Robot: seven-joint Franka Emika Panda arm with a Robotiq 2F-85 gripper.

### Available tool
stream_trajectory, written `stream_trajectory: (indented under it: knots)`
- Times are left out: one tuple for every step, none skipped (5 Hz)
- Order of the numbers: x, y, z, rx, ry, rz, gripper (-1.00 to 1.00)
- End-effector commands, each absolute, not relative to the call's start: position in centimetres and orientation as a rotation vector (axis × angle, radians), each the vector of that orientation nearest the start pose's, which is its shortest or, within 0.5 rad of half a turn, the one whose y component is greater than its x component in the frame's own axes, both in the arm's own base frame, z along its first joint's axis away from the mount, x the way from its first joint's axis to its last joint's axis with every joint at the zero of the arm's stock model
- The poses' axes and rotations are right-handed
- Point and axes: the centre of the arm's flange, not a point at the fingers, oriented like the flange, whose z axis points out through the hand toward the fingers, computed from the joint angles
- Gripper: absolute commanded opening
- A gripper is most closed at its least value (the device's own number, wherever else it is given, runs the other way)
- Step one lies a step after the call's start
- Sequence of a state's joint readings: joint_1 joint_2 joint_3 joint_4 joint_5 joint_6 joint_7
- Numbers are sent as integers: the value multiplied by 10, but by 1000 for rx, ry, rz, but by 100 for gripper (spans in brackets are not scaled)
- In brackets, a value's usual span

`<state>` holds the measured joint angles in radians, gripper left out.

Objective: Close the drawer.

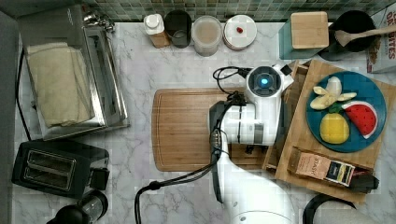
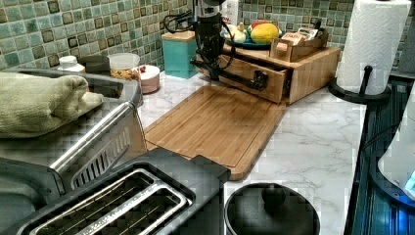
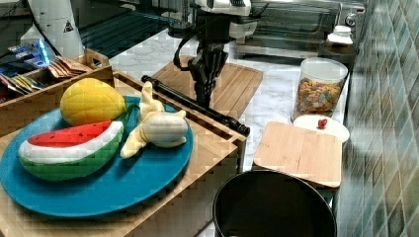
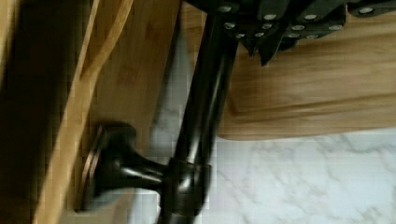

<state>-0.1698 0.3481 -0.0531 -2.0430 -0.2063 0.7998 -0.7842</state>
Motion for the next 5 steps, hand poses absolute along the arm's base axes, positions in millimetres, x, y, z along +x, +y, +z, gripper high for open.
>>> stream_trajectory:
  knots:
    - [481, -343, 280, -3330, 457, 187, -100]
    - [472, -351, 280, -3330, 575, 110, -100]
    - [472, -351, 280, -3330, 575, 109, -100]
    - [472, -351, 280, -3330, 575, 110, -100]
    - [472, -351, 280, -3330, 576, 109, -100]
